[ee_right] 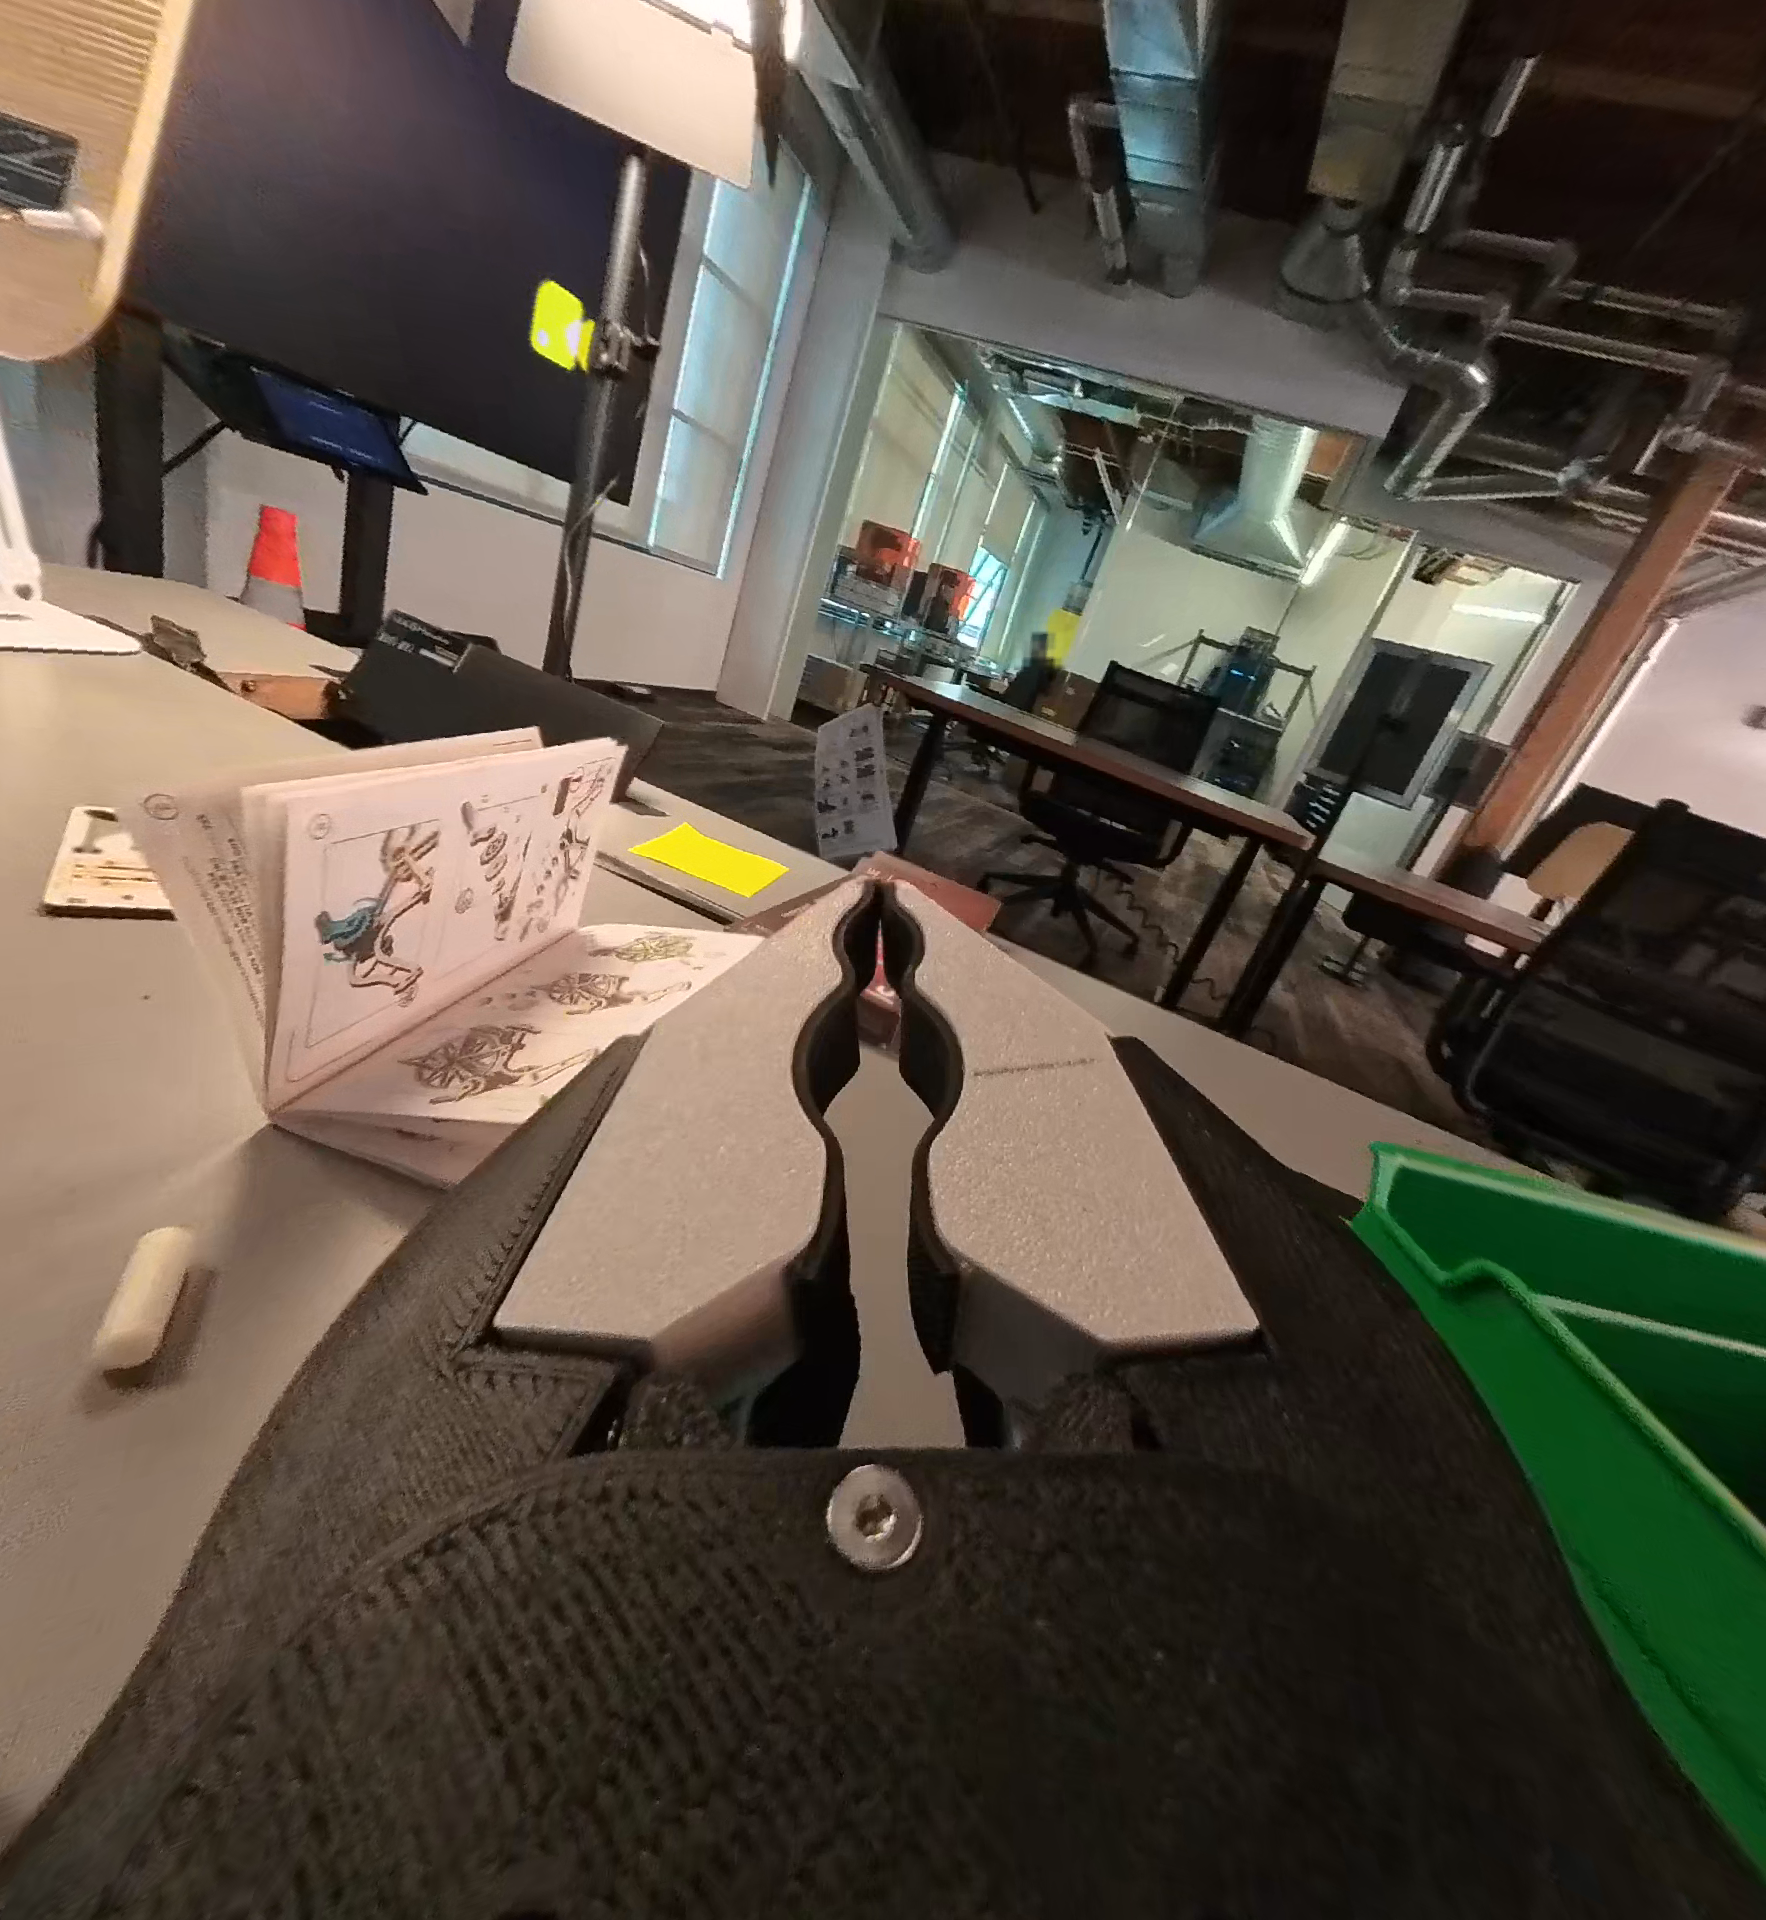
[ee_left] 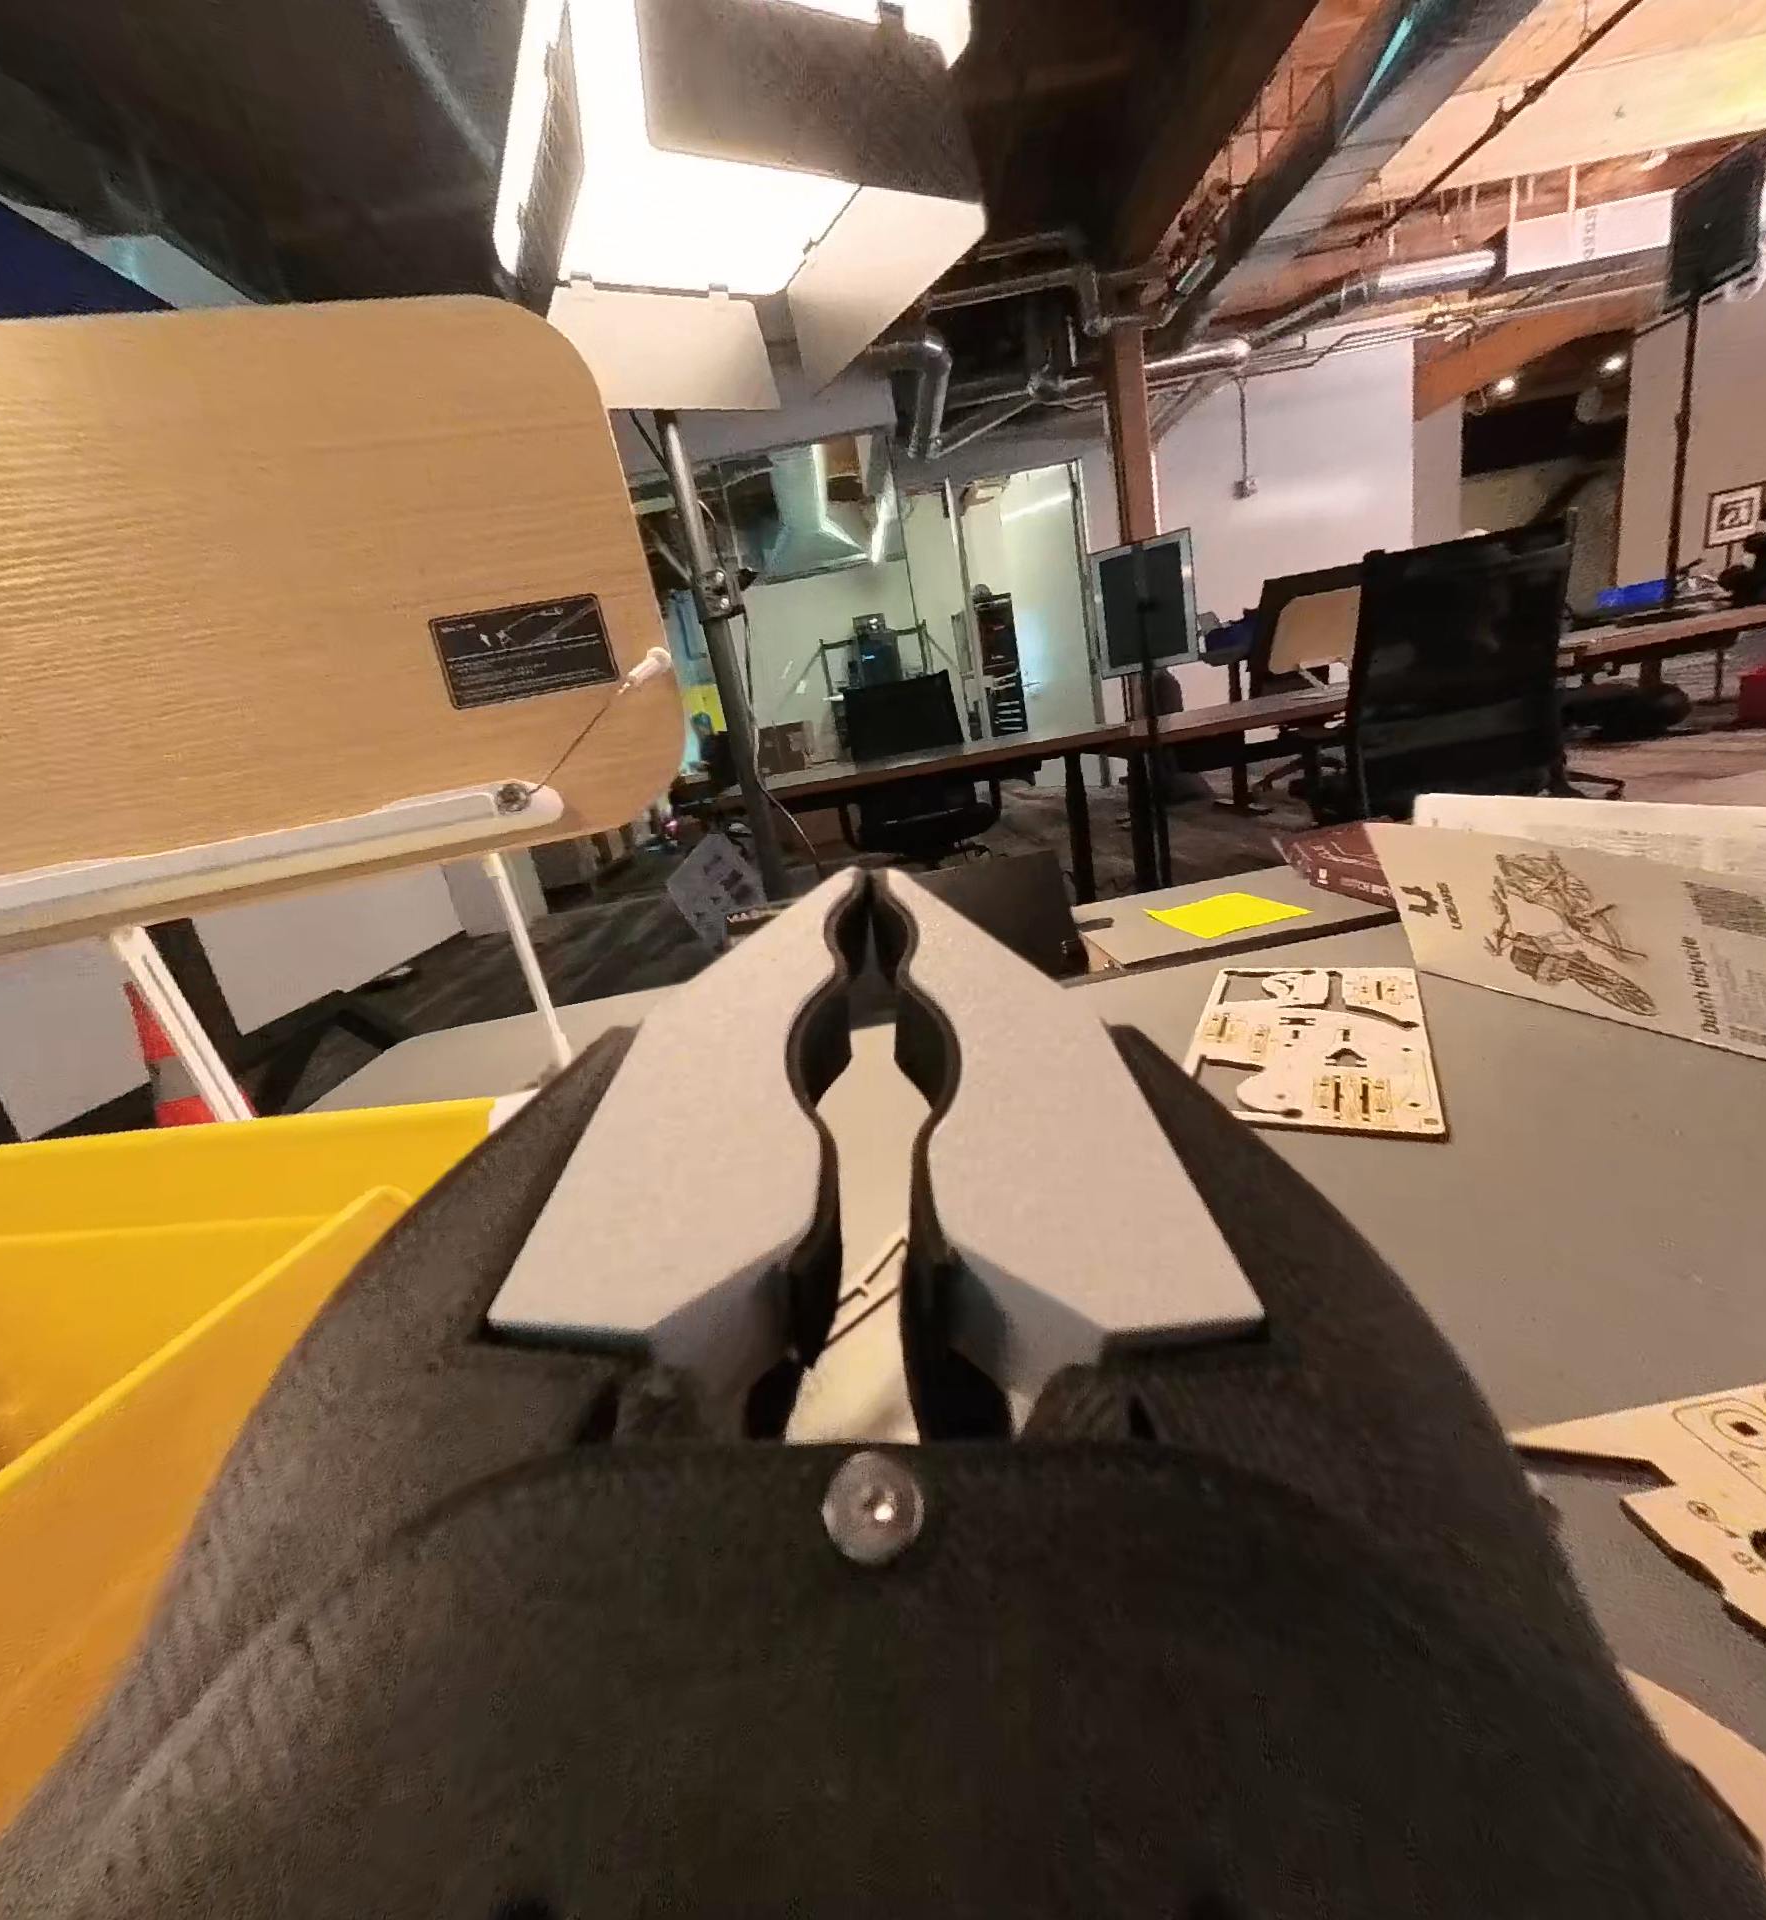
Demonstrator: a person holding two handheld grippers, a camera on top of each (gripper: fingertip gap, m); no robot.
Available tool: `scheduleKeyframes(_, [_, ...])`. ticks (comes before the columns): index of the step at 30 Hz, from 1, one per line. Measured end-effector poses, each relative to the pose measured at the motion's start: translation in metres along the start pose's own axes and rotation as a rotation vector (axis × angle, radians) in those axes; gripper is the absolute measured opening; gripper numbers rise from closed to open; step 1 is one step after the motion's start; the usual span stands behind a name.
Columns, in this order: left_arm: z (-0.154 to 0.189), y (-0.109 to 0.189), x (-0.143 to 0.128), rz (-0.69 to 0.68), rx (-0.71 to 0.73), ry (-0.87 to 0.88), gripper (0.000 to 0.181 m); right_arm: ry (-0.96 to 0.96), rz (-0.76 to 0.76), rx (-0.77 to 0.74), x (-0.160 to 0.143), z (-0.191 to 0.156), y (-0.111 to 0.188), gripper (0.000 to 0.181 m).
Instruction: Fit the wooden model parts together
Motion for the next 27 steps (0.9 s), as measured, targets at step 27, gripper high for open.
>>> scheduleKeyframes(27, [0.138, -0.071, 0.048, -0.052, -0.235, 0.002, 0.057, 0.027, -0.062, 0.359, -0.025, -0.041, -0.081, 0.023])
Point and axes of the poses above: each gripper's, where its closed fingertips meet, y back along the fingers, x out of its top, z = x × y across the jaws, the point moved 5 cm from there along y, back along the fingers, and after that the axes turned 9 degrees about -x, right-handed, at the moved point
